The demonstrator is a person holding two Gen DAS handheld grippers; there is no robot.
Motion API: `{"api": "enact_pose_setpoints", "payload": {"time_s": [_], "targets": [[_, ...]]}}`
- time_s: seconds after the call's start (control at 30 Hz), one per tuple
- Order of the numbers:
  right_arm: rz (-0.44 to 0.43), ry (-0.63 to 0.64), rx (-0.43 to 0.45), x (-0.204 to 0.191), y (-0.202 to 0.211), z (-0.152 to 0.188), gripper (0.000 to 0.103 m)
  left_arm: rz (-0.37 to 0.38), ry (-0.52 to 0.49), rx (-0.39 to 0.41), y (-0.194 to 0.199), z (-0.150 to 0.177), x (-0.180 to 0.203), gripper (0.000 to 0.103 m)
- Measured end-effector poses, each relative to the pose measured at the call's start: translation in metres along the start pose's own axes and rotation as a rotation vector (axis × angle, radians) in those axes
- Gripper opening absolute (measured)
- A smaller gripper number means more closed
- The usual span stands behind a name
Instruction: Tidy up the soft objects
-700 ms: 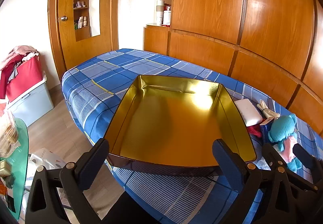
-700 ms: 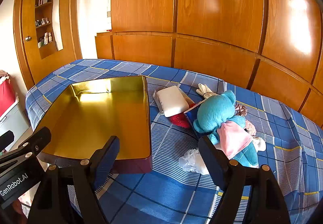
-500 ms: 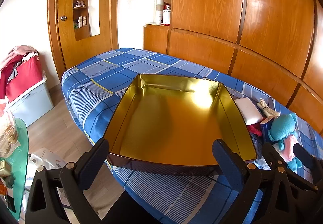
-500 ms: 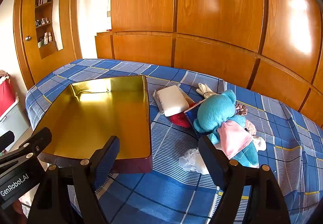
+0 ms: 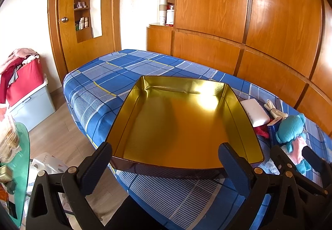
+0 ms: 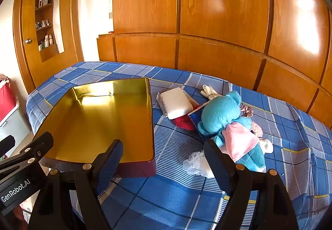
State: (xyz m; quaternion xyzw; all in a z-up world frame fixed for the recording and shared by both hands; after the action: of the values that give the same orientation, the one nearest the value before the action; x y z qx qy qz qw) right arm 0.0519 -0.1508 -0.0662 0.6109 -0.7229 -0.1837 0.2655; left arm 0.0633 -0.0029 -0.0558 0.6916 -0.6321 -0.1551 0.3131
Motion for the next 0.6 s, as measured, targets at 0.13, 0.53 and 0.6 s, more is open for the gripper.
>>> {"api": "enact_pose_setpoints", "payload": {"time_s": [0.13,0.53,0.6], "targets": [[0.0,0.001,0.001,0.0001,0.0001,-0.0002,0.082,-0.001,-0.004,0.003,0.0006,0.0004,0.0015,0.102],[0.001,0.0,0.005,0.0011,0.0023,0.0002,0.082,0.0,-0.007,0.002,0.002,-0.0008,0.0017,0.102],[0.002,-0.001,0.006,0.0017,0.0025,0.0001,0.082,0.0,-0.007,0.002,0.002,-0.0007,0.0019,0.102]]}}
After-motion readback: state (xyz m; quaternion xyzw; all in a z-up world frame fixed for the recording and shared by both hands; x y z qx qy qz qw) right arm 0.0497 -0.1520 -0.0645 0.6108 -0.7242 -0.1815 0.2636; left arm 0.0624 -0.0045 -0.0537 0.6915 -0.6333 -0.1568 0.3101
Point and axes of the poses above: each gripper's, at about its wrist camera, not at the fingertips, and y roughly against the way its jaws point, x to its right, z to its underside, the point moved 8 cm from there along -y, roughly the way its jaws point, and after that the axes turned 9 degrees about y, right-handed, at the moved point
